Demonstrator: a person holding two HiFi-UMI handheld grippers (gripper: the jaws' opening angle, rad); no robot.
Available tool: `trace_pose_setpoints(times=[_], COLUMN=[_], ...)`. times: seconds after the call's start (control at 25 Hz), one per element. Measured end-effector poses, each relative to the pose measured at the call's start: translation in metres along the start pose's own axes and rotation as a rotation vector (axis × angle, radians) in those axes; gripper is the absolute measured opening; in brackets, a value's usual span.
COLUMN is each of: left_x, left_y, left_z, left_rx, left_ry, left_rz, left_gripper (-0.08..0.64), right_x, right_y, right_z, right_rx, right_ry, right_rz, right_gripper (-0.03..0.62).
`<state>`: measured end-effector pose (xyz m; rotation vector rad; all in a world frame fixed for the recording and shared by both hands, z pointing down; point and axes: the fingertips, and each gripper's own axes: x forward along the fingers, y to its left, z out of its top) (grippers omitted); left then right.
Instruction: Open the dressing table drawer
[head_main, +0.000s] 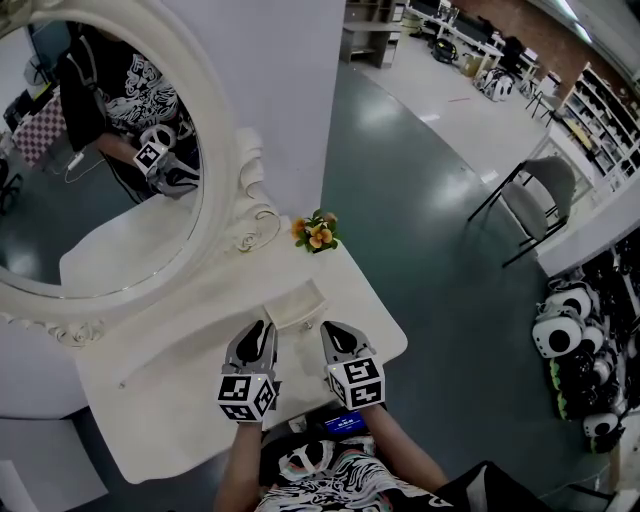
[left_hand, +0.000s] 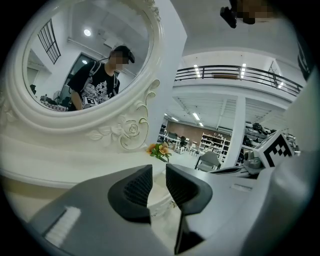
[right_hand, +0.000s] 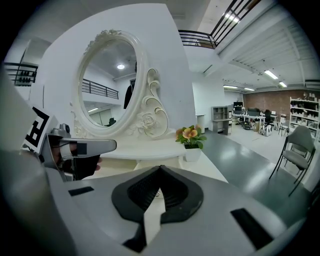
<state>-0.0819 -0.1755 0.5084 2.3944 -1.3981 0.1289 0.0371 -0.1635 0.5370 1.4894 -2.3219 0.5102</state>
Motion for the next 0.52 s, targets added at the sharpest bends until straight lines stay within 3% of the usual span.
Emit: trace_pose_setpoints(times=[0.52], left_x=[0.0079], left_y=[0.0018], left_z=[-0.0061], left_rx=[-0.008], left_ry=[0.016], left_rz=[0.001], left_gripper=[0.083], right_x=[0.0069], right_y=[-0.0072], right_z=[-0.0024], right_rx=[0.0], right_ry=[0.018], right_rz=[0.0], right_gripper=[0.0])
